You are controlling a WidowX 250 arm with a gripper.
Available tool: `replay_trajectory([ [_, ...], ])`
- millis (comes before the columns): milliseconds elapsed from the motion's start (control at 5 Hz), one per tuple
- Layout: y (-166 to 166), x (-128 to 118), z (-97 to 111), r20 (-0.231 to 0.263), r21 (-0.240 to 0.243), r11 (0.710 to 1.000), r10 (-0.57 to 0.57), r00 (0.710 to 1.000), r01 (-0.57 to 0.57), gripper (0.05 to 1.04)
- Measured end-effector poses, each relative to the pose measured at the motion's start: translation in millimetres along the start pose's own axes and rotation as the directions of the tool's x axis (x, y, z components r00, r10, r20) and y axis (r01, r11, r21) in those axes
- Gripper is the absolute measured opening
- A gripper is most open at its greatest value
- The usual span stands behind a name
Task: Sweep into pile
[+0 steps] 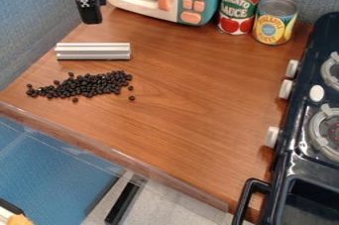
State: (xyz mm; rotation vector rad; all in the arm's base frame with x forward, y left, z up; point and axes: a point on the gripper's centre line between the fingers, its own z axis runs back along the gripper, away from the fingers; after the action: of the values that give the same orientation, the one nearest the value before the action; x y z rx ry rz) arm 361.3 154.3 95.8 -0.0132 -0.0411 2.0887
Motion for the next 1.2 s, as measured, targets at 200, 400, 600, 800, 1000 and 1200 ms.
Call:
replay_trajectory([
  [200, 4, 0, -18, 0.001, 0.048, 0.999, 0.004, 1.0, -0.004, 1.001],
  [400, 3, -3, -29, -0.018, 0.026, 0.999, 0.037, 0.999, -0.036, 1.001],
  [600, 1, -1, -38, -0.068, 0.003, 0.996, 0.091, 0.993, -0.091, 1.001],
  [800, -2, 4, -43, -0.108, -0.023, 0.99, 0.137, 0.985, -0.14, 1.001],
  [1000, -7, 3, -44, -0.124, -0.056, 0.988, 0.14, 0.982, -0.147, 1.001],
  [1200, -8, 6, -54, -0.13, -0.033, 0.985, 0.163, 0.978, -0.168, 1.001],
])
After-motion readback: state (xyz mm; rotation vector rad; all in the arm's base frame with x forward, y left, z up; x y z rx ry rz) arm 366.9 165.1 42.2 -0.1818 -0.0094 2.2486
